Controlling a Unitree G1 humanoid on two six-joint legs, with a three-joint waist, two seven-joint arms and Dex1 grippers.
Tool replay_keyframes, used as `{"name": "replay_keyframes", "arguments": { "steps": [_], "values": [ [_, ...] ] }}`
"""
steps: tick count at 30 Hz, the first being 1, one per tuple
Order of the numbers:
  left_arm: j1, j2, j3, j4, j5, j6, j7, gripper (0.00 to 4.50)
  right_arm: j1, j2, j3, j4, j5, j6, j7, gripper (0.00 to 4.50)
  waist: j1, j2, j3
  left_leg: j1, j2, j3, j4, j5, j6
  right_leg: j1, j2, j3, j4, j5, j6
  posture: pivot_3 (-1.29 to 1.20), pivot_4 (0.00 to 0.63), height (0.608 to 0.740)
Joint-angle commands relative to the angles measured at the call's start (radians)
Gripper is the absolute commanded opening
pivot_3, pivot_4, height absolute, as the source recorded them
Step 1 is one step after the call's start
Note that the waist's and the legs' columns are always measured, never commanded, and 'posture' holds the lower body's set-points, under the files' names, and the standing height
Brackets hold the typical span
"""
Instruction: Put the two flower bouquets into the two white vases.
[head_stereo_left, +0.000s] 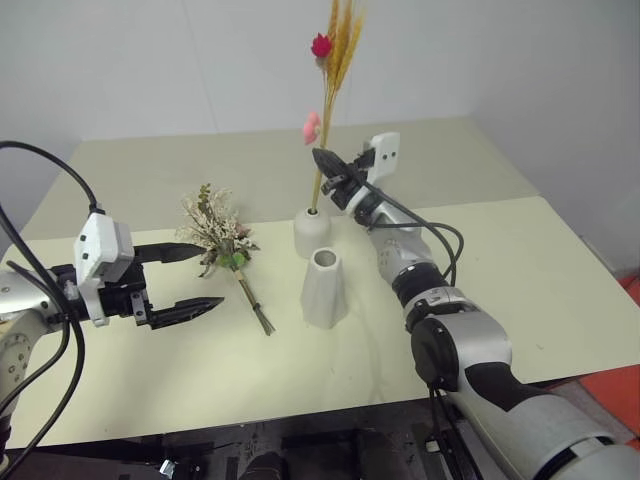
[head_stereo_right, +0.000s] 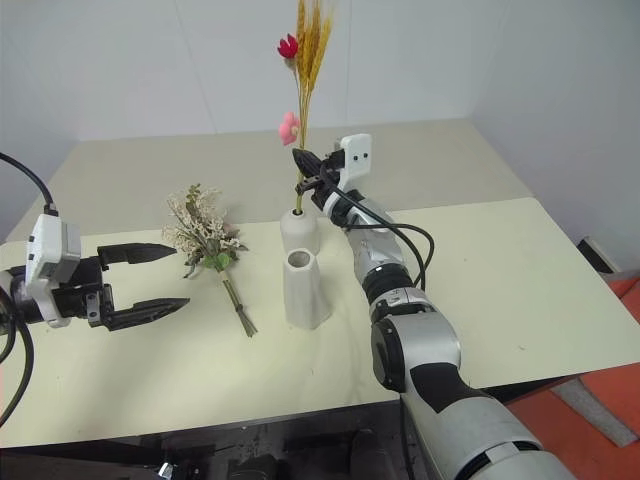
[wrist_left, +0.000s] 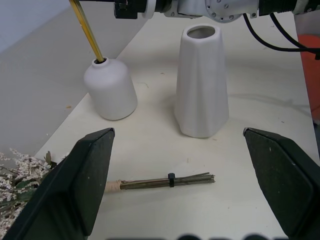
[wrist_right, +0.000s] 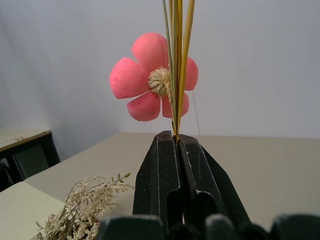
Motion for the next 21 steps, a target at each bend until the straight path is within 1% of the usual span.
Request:
{"name": "replay_keyframes", "arguments": {
  "steps": [1,8,9,11,15,17,19,20,21],
  "values": [
    [-0.015,0.002,0.01,-0.003,-0.003,-0.024,-0.006,4.5,-0.034,-0.002,-0.001,-0.019,0.004,-0.006,0.001,0.01,0.0,0.0,0.0,0.0,0.0,0.0,0.0,0.0,0.0,0.0,0.0,0.0,0.0,0.0,0.0,0.0,0.15,0.74],
    [-0.013,0.003,0.009,-0.003,-0.003,-0.025,-0.006,4.5,-0.002,0.012,0.022,-0.034,-0.003,-0.01,0.043,0.01,0.0,0.0,0.0,0.0,0.0,0.0,0.0,0.0,0.0,0.0,0.0,0.0,0.0,0.0,0.0,0.0,0.15,0.74],
    [-0.013,0.004,0.009,-0.003,-0.002,-0.025,-0.006,4.5,0.002,0.014,0.024,-0.036,-0.002,-0.011,0.05,0.52,0.0,0.0,0.0,0.0,0.0,0.0,0.0,0.0,0.0,0.0,0.0,0.0,0.0,0.0,0.0,0.0,0.15,0.74],
    [-0.012,0.004,0.008,-0.002,-0.004,-0.026,-0.006,4.5,0.008,0.014,0.034,-0.04,-0.01,-0.018,0.053,1.03,0.0,0.0,0.0,0.0,0.0,0.0,0.0,0.0,0.0,0.0,0.0,0.0,0.0,0.0,0.0,0.0,0.15,0.74],
    [-0.013,0.002,0.003,-0.001,-0.003,-0.024,-0.002,4.5,0.031,0.008,0.05,-0.074,-0.014,-0.008,0.075,2.47,0.0,0.0,0.0,0.0,0.0,0.0,0.0,0.0,0.0,0.0,0.0,0.0,0.0,0.0,0.0,0.0,0.15,0.74],
    [-0.013,0.0,0.0,-0.003,-0.002,-0.017,0.008,4.5,0.054,-0.002,0.069,-0.106,-0.027,0.001,0.086,3.12,0.0,0.0,0.0,0.0,0.0,0.0,0.0,0.0,0.0,0.0,0.0,0.0,0.0,0.0,0.0,0.0,0.15,0.74],
    [-0.01,-0.009,-0.006,-0.016,0.011,-0.001,0.055,4.5,0.099,-0.014,0.085,-0.172,-0.031,0.013,0.094,3.89,0.001,0.0,0.0,0.0,0.0,0.0,0.0,0.0,0.0,0.0,0.0,0.0,0.0,0.0,0.0,0.0,0.15,0.74],
    [-0.018,-0.018,-0.018,-0.025,0.027,0.029,0.117,4.5,0.132,-0.024,0.091,-0.225,-0.032,0.027,0.084,4.2,0.002,0.0,0.0,0.0,0.0,0.0,0.0,0.0,0.0,0.0,0.0,0.0,0.0,0.0,0.0,0.0,0.15,0.74],
    [-0.027,-0.026,-0.032,-0.035,0.047,0.06,0.181,4.5,0.165,-0.038,0.097,-0.283,-0.032,0.061,0.074,4.2,0.003,0.0,0.0,0.0,0.0,0.0,0.0,0.0,0.0,0.0,0.0,0.0,0.0,0.0,0.0,0.0,0.15,0.74]
  ]
}}
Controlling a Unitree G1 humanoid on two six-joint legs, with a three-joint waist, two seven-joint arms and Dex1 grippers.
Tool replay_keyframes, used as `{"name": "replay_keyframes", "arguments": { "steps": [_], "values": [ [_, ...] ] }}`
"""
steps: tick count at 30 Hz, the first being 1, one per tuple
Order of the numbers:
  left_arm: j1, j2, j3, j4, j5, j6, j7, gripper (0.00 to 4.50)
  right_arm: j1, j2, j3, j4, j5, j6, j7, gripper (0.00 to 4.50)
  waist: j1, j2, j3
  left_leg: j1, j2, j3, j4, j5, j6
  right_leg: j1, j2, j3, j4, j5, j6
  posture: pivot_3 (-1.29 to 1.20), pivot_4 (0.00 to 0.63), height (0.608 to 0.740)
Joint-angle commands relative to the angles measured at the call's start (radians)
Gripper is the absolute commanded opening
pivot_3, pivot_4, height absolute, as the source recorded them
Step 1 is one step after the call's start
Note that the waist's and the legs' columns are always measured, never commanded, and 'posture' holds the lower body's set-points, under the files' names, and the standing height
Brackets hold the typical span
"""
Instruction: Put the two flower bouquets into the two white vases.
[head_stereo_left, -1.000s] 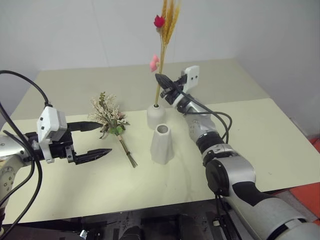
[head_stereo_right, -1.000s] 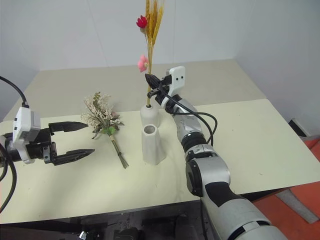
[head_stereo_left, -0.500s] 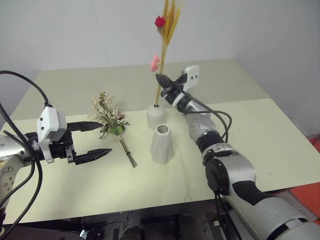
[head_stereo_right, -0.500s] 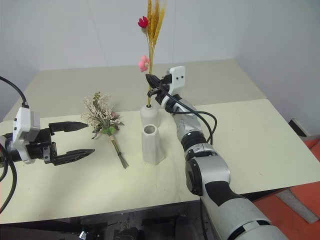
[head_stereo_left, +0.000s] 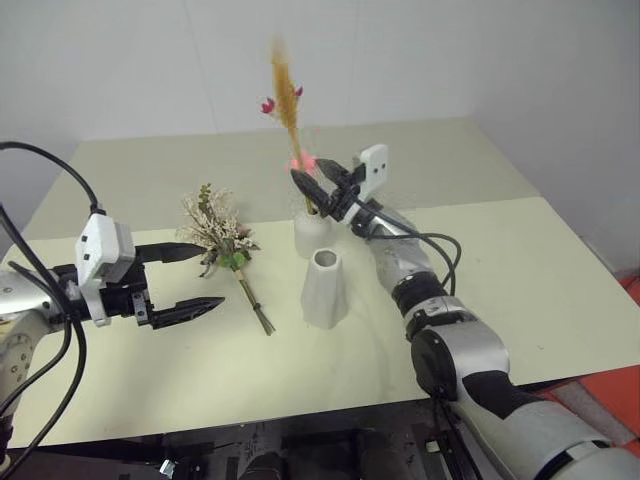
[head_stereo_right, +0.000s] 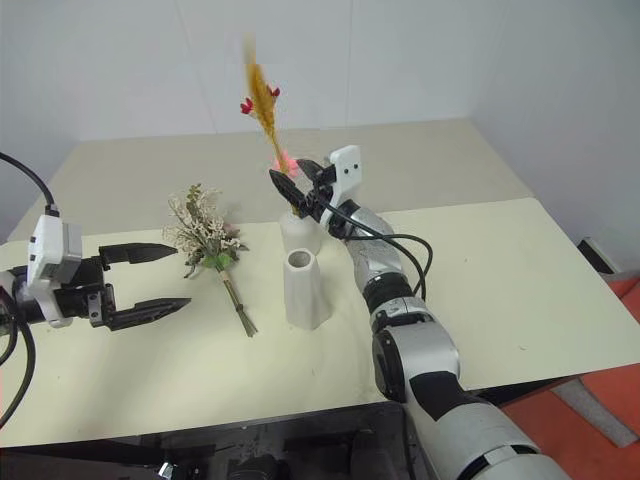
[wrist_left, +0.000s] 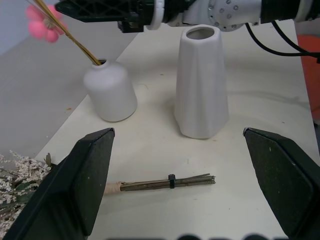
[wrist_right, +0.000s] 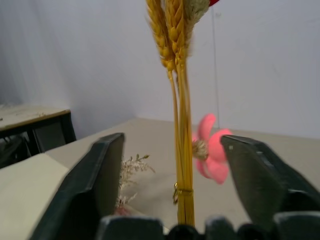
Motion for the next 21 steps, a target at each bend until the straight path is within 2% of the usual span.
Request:
{"name": "replay_keyframes", "arguments": {
  "steps": [1,4,7,10,12,15,18,21],
  "values": [
    [-0.034,-0.025,-0.034,-0.047,0.073,0.1,0.214,4.5,0.089,-0.053,0.021,-0.223,-0.001,0.085,-0.012,4.2,0.003,0.0,0.0,0.0,0.0,0.0,0.0,0.0,0.0,0.0,0.0,0.0,0.0,0.0,0.0,0.0,0.15,0.74],
    [-0.09,-0.068,-0.085,-0.098,0.119,0.289,0.445,4.5,0.229,-0.149,0.033,-0.495,0.036,0.24,0.026,4.2,0.022,0.0,0.0,-0.001,-0.001,-0.001,0.001,0.0,0.0,0.0,-0.001,-0.001,0.0,0.0,0.0,0.0,0.15,0.74],
    [-0.173,-0.121,-0.123,-0.179,0.097,0.567,0.629,4.5,0.334,-0.28,0.036,-0.748,0.062,0.464,0.032,4.2,0.035,0.0,0.0,-0.002,-0.001,-0.001,0.001,0.0,0.0,0.0,-0.001,-0.001,0.0,0.0,0.0,0.0,0.15,0.74],
    [-0.304,-0.239,-0.118,-0.194,0.059,0.907,0.75,4.5,0.405,-0.418,0.01,-0.939,0.108,0.636,0.045,4.2,0.041,-0.001,0.0,-0.002,-0.002,-0.001,0.002,0.0,0.0,0.001,-0.001,-0.001,0.0,0.0,0.0,0.0,0.15,0.74],
    [-0.392,-0.363,-0.126,-0.186,0.078,1.084,0.817,4.5,0.442,-0.534,-0.035,-1.054,0.164,0.748,0.08,4.2,0.046,0.0,0.0,-0.001,-0.001,0.0,0.003,0.0,0.0,0.001,0.0,-0.001,0.001,0.0,0.0,0.0,0.15,0.74],
    [-0.47,-0.511,-0.128,-0.087,0.127,1.136,0.955,4.5,0.487,-0.683,-0.077,-1.191,0.229,0.852,0.13,4.2,0.05,-0.001,-0.001,-0.001,-0.001,0.006,0.003,0.0,0.001,0.003,0.0,-0.001,0.0,0.0,0.001,0.0,0.15,0.74],
    [-0.507,-0.568,-0.131,-0.024,0.165,1.136,1.053,4.5,0.51,-0.768,-0.101,-1.269,0.273,0.905,0.153,4.2,0.048,-0.001,-0.001,0.0,0.0,0.009,0.003,0.0,0.001,0.003,0.001,0.0,-0.001,0.0,0.0,0.0,0.15,0.74],
    [-0.57,-0.681,-0.058,0.065,0.207,1.136,1.152,4.5,0.527,-0.842,-0.153,-1.331,0.358,0.981,0.185,4.2,0.057,-0.002,-0.001,0.0,-0.001,0.01,0.003,0.0,0.001,0.003,0.0,0.001,-0.003,0.0,0.001,0.0,0.15,0.74]
  ]
}}
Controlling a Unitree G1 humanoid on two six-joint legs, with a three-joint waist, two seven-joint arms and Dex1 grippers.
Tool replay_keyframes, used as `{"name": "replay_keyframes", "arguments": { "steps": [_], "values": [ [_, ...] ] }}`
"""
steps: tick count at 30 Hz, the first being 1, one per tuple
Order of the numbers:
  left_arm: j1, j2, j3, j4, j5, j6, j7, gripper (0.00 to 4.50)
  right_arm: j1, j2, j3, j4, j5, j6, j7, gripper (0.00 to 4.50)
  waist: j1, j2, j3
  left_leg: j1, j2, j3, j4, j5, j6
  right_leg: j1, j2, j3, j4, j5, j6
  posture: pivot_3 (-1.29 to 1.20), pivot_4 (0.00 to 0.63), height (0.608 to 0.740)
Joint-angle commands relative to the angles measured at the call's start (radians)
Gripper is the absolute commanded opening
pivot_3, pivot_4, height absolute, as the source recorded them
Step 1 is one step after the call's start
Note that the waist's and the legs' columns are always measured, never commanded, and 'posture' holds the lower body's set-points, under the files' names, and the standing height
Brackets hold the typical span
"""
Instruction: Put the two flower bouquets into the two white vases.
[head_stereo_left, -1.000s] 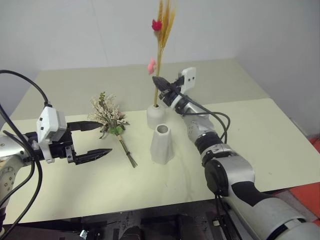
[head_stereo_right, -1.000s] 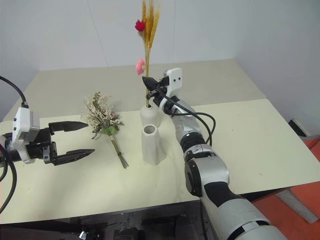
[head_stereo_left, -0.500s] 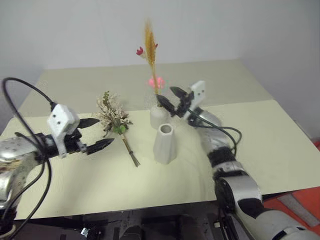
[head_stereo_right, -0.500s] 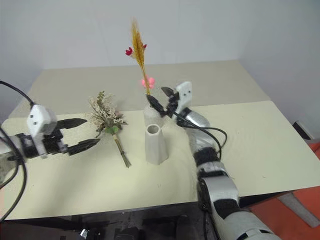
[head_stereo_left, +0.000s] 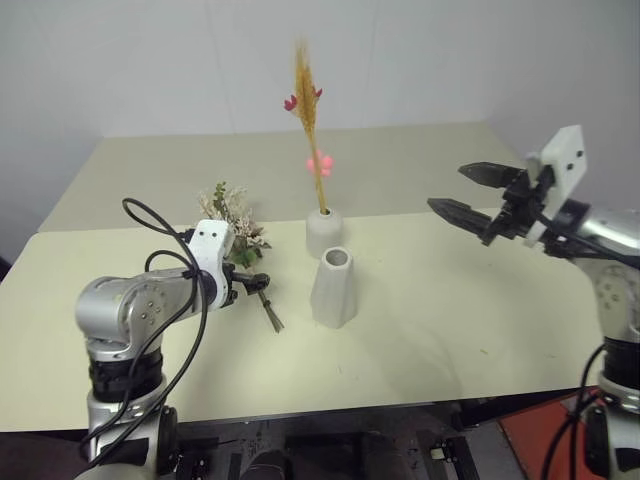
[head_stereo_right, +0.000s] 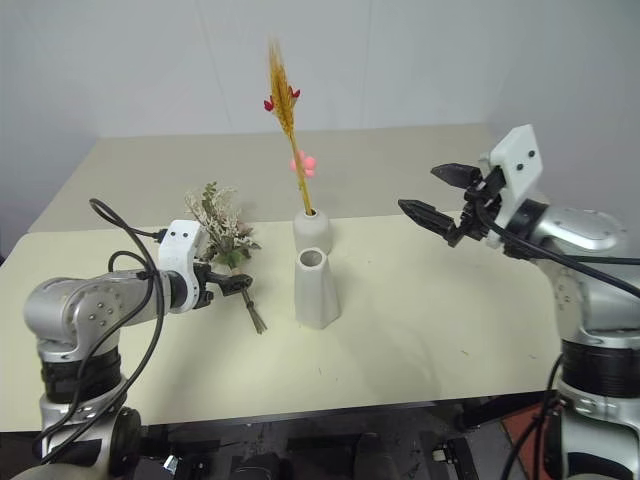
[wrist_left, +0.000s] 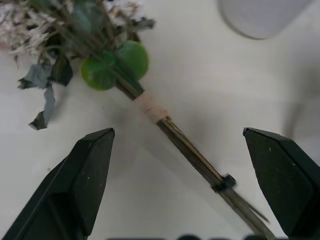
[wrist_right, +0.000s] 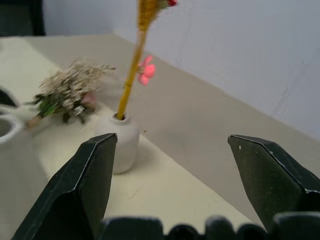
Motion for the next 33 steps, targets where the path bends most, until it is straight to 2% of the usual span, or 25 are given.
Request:
{"name": "replay_keyframes", "arguments": {
  "steps": [1,6,8,12,16,21,27,31,33],
  "values": [
    [-0.071,-0.07,0.055,0.072,0.034,0.005,0.071,4.5,0.012,-0.079,-0.089,-0.101,0.122,0.09,0.049,4.2,0.008,-0.001,0.0,0.0,0.0,0.001,0.0,0.0,0.0,0.0,0.0,0.0,-0.001,0.0,0.0,0.0,0.15,0.74],
    [-0.174,-0.174,0.098,0.22,0.084,0.005,0.113,4.5,0.107,-0.207,-0.176,-0.174,0.206,0.127,0.138,4.2,0.037,-0.002,-0.001,-0.002,-0.002,0.001,0.003,0.0,0.0,0.001,-0.002,-0.001,-0.002,0.001,0.001,0.0,0.15,0.74],
    [-0.191,-0.187,0.097,0.253,0.112,0.004,0.122,4.5,0.125,-0.229,-0.206,-0.185,0.224,0.137,0.125,4.2,0.038,-0.002,-0.001,-0.002,-0.002,0.001,0.003,0.0,0.0,0.001,-0.002,-0.001,-0.002,0.001,0.001,0.0,0.15,0.74],
    [-0.25,-0.228,0.206,0.375,0.15,-0.001,0.131,4.5,0.156,-0.242,-0.238,-0.2,0.235,0.147,0.087,4.2,0.034,-0.003,-0.001,-0.001,-0.001,0.004,0.003,0.0,0.0,0.001,-0.002,0.0,-0.002,0.001,0.002,0.0,0.15,0.74],
    [-0.29,-0.251,0.257,0.507,0.169,-0.075,0.13,3.65,0.197,-0.232,-0.265,-0.227,0.247,0.153,0.043,4.25,0.037,-0.003,-0.001,-0.001,-0.001,0.004,0.003,0.0,0.0,0.001,-0.002,0.0,-0.001,0.001,0.002,0.0,0.15,0.74],
    [-0.359,-0.274,0.362,0.588,0.177,-0.129,0.17,2.04,0.247,-0.237,-0.312,-0.256,0.261,0.159,0.015,4.25,0.045,-0.003,-0.001,-0.002,-0.002,0.004,0.004,0.0,0.0,0.002,-0.003,0.0,-0.002,0.002,0.003,0.0,0.15,0.74],
    [-0.378,-0.274,0.416,0.64,0.176,-0.142,0.187,0.18,0.305,-0.248,-0.374,-0.283,0.277,0.172,-0.01,4.25,0.047,-0.003,-0.001,-0.002,-0.002,0.004,0.004,0.0,0.0,0.001,-0.003,0.0,-0.001,0.003,0.004,0.0,0.15,0.74],
    [-0.375,-0.264,0.424,0.663,0.182,-0.178,0.206,0.08,0.329,-0.243,-0.403,-0.303,0.292,0.182,-0.034,4.25,0.048,-0.004,-0.001,-0.002,-0.002,0.005,0.004,0.0,0.0,0.001,-0.003,0.001,-0.002,0.003,0.004,0.0,0.15,0.74],
    [-0.364,-0.261,0.398,0.615,0.168,-0.243,0.186,0.08,0.346,-0.239,-0.42,-0.314,0.297,0.19,-0.051,4.25,0.048,-0.004,-0.001,-0.002,-0.002,0.005,0.004,0.0,0.0,0.002,-0.003,0.001,-0.002,0.003,0.004,0.0,0.15,0.74]
  ]
}}
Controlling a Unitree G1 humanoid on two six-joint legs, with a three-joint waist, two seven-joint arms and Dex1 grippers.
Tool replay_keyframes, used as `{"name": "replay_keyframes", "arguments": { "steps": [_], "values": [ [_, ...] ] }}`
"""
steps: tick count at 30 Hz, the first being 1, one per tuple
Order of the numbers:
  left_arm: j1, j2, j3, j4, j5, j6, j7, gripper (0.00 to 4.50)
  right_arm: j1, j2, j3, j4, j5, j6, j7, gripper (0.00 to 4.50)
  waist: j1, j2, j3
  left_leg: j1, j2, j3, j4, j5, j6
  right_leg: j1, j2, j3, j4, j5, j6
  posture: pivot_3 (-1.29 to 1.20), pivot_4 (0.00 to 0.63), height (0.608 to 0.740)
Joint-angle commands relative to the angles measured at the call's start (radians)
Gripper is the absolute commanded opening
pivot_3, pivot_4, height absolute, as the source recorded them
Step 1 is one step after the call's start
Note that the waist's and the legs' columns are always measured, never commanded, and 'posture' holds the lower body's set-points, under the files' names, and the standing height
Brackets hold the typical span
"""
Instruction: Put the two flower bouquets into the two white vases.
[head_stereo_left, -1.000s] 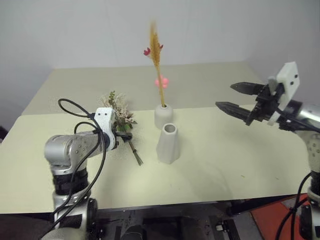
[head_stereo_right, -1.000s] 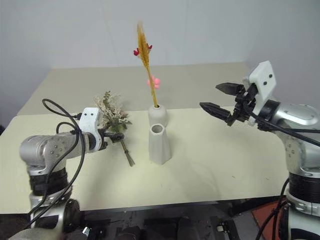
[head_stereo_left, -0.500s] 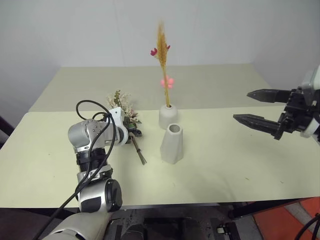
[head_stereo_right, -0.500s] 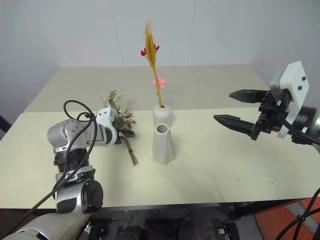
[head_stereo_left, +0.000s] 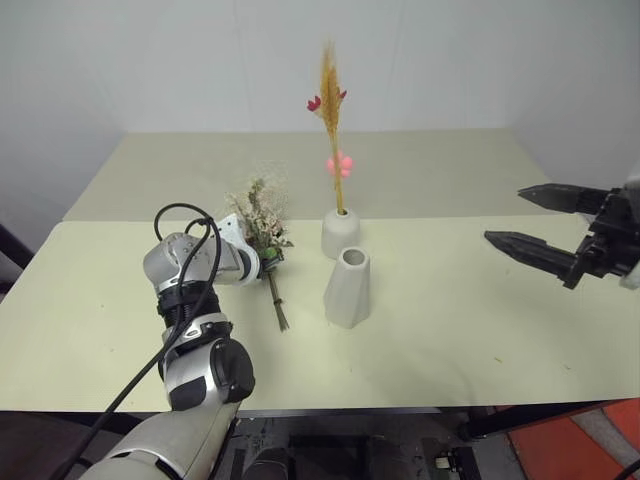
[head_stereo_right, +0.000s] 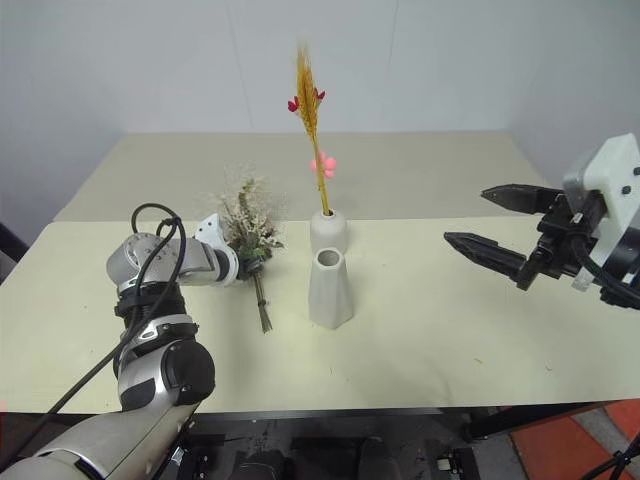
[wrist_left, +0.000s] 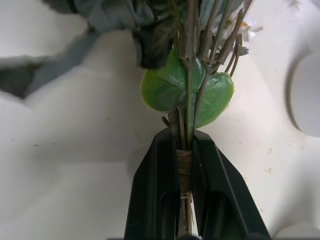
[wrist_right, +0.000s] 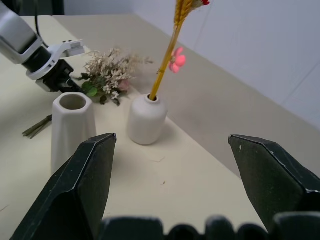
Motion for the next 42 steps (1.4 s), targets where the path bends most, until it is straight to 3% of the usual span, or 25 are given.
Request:
{"name": "replay_keyframes", "arguments": {
  "steps": [1,6,10,16,19,28,42],
  "values": [
    [0.0,0.021,-0.039,-0.096,-0.019,-0.127,-0.036,0.08,0.016,-0.006,-0.062,-0.036,0.018,0.014,-0.034,4.25,-0.001,0.0,0.0,0.0,0.0,0.0,0.0,0.0,0.0,0.0,0.0,0.0,0.0,0.0,0.0,0.0,0.15,0.74],
    [0.066,0.082,-0.066,-0.361,-0.199,-0.45,-0.361,0.08,0.07,0.018,-0.131,-0.07,0.042,0.033,-0.087,4.25,-0.005,-0.001,0.0,-0.001,0.001,0.001,0.0,0.0,-0.001,-0.001,0.001,0.001,0.002,0.001,-0.001,0.0,0.15,0.74],
    [0.045,0.113,-0.019,-0.412,-0.515,-0.452,-0.642,0.08,0.13,0.05,-0.212,-0.104,0.108,0.053,-0.092,4.25,0.005,-0.001,0.0,-0.001,0.001,0.001,0.001,0.0,0.0,-0.001,0.0,0.001,0.002,0.001,0.0,0.0,0.15,0.74],
    [0.028,0.2,-0.276,-0.325,-0.559,-0.52,-1.023,0.08,0.28,0.074,-0.265,-0.172,0.107,0.013,-0.033,4.25,0.008,-0.001,0.0,0.01,0.001,0.0,0.002,-0.002,0.004,0.018,0.003,-0.001,-0.012,0.003,0.002,0.0,0.15,0.74],
    [-0.025,0.204,-0.342,-0.227,-0.55,-0.555,-1.095,0.08,0.315,0.098,-0.276,-0.192,0.103,0.019,-0.082,4.25,0.004,-0.001,0.0,0.018,0.002,0.001,0.002,-0.004,0.006,0.031,0.003,-0.001,-0.019,-0.002,0.01,0.0,0.15,0.74],
    [-0.054,0.179,-0.524,-0.089,-0.445,-0.734,-1.242,0.08,0.433,0.173,-0.367,-0.286,0.126,0.02,-0.177,4.25,-0.014,0.0,0.0,0.018,0.002,0.001,0.002,-0.005,0.008,0.031,0.003,0.0,-0.021,0.002,0.005,0.0,0.15,0.74],
    [-0.029,0.165,-0.577,-0.005,-0.377,-0.824,-1.274,0.08,0.45,0.171,-0.339,-0.281,0.127,-0.006,-0.229,4.25,-0.014,-0.001,0.0,0.017,0.002,0.001,0.002,-0.005,0.009,0.031,0.003,0.0,-0.025,0.003,0.006,0.0,0.15,0.74]
  ]
}}
